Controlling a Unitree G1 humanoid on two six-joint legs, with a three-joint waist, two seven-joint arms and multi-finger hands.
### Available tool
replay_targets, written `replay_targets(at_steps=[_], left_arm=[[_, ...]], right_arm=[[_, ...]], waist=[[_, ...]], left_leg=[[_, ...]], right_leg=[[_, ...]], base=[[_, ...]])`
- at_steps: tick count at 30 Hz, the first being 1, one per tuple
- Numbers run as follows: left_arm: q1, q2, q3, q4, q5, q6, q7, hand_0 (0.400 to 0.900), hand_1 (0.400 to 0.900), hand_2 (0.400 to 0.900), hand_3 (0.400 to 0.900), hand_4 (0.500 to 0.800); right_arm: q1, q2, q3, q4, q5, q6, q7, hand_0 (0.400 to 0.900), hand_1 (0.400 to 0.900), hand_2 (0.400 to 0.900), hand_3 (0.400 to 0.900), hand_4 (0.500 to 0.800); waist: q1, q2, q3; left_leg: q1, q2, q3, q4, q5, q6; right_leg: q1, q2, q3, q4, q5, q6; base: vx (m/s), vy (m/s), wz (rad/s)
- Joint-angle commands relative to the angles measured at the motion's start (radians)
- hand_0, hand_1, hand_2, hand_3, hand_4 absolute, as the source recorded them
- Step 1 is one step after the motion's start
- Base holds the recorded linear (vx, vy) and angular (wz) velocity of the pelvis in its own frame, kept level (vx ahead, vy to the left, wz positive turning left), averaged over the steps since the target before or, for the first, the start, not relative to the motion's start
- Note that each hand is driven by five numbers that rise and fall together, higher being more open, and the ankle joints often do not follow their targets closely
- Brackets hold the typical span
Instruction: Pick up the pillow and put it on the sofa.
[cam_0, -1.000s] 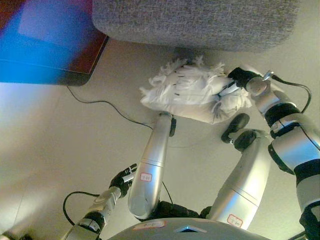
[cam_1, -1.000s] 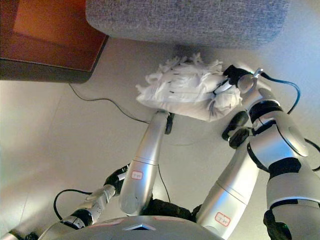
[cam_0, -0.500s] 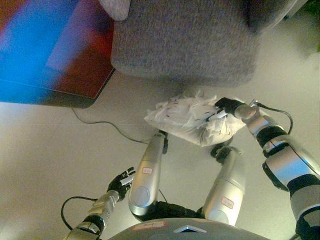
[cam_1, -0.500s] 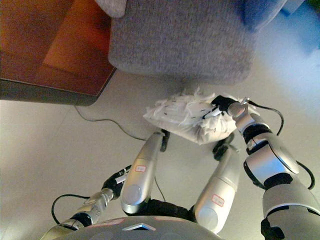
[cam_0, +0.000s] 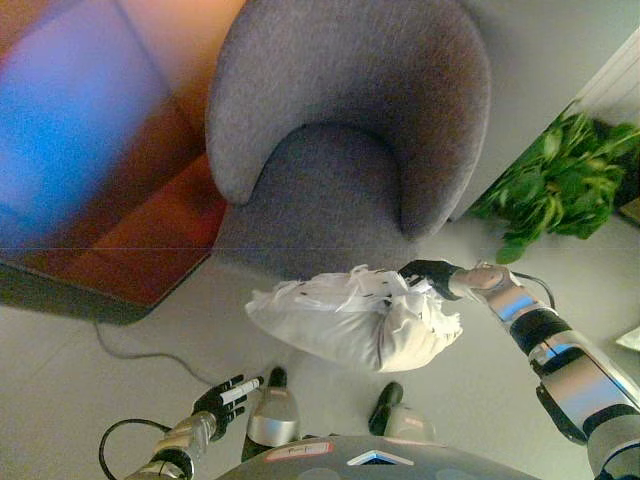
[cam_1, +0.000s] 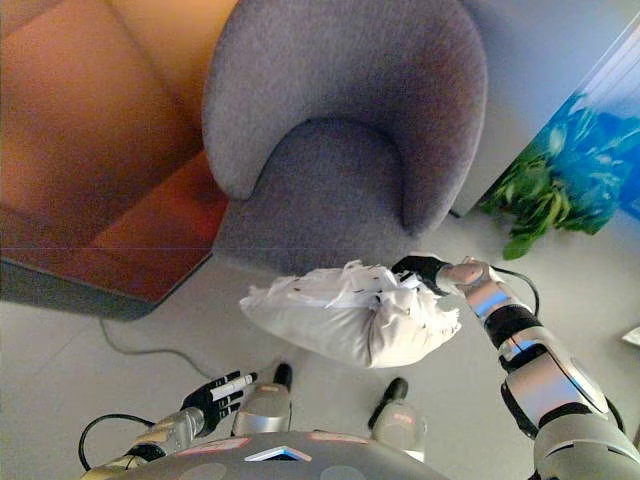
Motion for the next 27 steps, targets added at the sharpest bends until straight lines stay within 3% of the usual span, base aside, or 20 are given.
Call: replay_targets(at_steps=[1, 3, 9, 13, 20, 27], left_arm=[[0.007, 0.07, -0.028, 0.074, 0.05, 0.003, 0.013, 0.9, 0.9, 0.9, 0.9, 0.8], [-0.007, 0.071, -0.028, 0.079, 0.053, 0.007, 0.012, 0.9, 0.9, 0.9, 0.9, 0.8], [-0.029, 0.073, -0.028, 0.104, 0.07, 0.023, 0.022, 0.9, 0.9, 0.9, 0.9, 0.8], [-0.03, 0.073, -0.037, 0.108, 0.071, 0.03, 0.029, 0.9, 0.9, 0.9, 0.9, 0.8], [-0.035, 0.075, -0.056, 0.11, 0.039, 0.043, 0.054, 0.9, 0.9, 0.9, 0.9, 0.8], [-0.023, 0.075, -0.057, 0.124, -0.005, 0.042, 0.071, 0.9, 0.9, 0.9, 0.9, 0.8]], right_arm=[[-0.109, 0.005, -0.092, -0.15, 0.182, -0.037, 0.05, 0.4, 0.4, 0.4, 0.4, 0.5], [-0.133, -0.014, -0.1, -0.215, 0.257, -0.006, 0.088, 0.4, 0.4, 0.4, 0.4, 0.5], [-0.291, -0.057, -0.108, -0.261, 0.343, 0.007, 0.104, 0.4, 0.4, 0.4, 0.4, 0.5], [-0.428, -0.101, -0.095, -0.212, 0.357, -0.012, 0.055, 0.4, 0.4, 0.4, 0.4, 0.5], [-0.711, -0.169, -0.018, 0.028, 0.366, -0.052, -0.036, 0.4, 0.4, 0.4, 0.4, 0.5], [-0.937, -0.199, 0.09, 0.163, 0.367, -0.043, -0.171, 0.4, 0.4, 0.4, 0.4, 0.5]], waist=[[0.013, -0.05, -0.074], [0.009, -0.06, -0.091], [0.011, -0.076, -0.116], [0.018, -0.082, -0.127], [0.048, -0.094, -0.14], [0.071, -0.116, -0.151]], left_leg=[[-0.007, 0.014, -0.009, -0.098, 0.119, -0.021], [0.004, 0.015, 0.001, -0.119, 0.121, -0.026], [0.027, 0.014, 0.016, -0.122, 0.108, -0.025], [0.042, 0.015, 0.02, -0.12, 0.099, -0.021], [0.061, 0.017, 0.002, -0.115, 0.091, -0.02], [0.065, 0.013, -0.025, -0.115, 0.088, -0.017]], right_leg=[[0.065, -0.068, 0.031, -0.084, 0.065, 0.083], [0.085, -0.059, 0.017, -0.121, 0.078, 0.086], [0.109, -0.051, 0.015, -0.147, 0.082, 0.085], [0.123, -0.048, 0.019, -0.145, 0.077, 0.083], [0.154, -0.052, 0.012, -0.146, 0.072, 0.086], [0.169, -0.056, 0.007, -0.145, 0.072, 0.09]], base=[[0.04, -0.039, -0.05], [0.01, -0.042, -0.01], [0.0, -0.008, 0.0], [0.0, 0.0, 0.0], [0.03, 0.016, 0.07], [0.05, 0.012, 0.13]])
